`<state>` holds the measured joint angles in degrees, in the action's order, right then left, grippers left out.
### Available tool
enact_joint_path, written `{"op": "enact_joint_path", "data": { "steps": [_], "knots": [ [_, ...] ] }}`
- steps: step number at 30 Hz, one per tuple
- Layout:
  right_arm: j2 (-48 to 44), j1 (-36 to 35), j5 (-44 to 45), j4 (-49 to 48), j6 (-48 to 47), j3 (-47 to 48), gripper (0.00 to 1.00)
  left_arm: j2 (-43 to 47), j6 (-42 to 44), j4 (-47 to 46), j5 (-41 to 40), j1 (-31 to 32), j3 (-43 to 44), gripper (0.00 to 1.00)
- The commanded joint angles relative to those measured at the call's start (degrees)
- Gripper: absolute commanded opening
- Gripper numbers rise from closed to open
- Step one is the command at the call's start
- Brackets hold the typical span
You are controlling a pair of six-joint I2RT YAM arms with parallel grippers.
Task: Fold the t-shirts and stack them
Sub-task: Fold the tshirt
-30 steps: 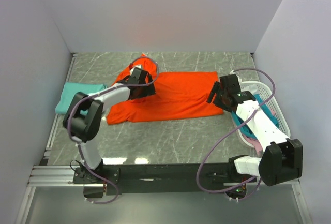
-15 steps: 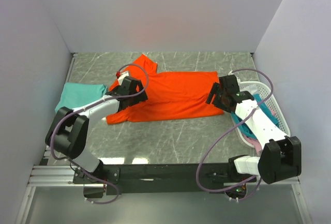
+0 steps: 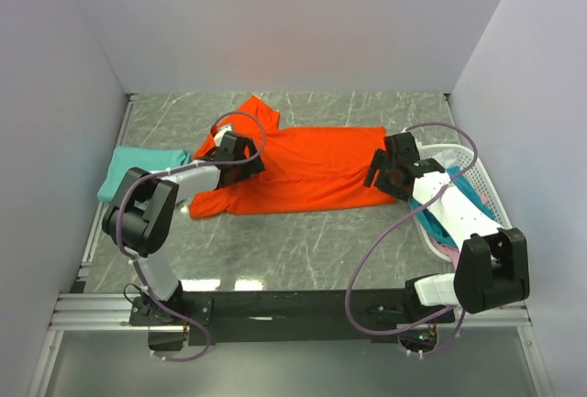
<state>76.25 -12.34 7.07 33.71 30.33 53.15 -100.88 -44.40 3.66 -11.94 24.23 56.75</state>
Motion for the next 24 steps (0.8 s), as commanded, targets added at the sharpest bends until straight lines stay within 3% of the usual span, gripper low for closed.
{"op": "enact_joint_path", "data": {
  "steps": [1, 24],
  "knots": [
    [-0.1, 0.3, 1.1, -1.6, -0.8, 1.4, 0.80, -1.8, -0.2, -1.9, 0.3, -1.1, 3.0, 0.99],
    [-0.6, 0.2, 1.9, -1.9, -1.0, 1.4, 0.80, -19.4, 8.6, -4.5, 8.2, -2.9, 27.2, 0.99]
  ]
}}
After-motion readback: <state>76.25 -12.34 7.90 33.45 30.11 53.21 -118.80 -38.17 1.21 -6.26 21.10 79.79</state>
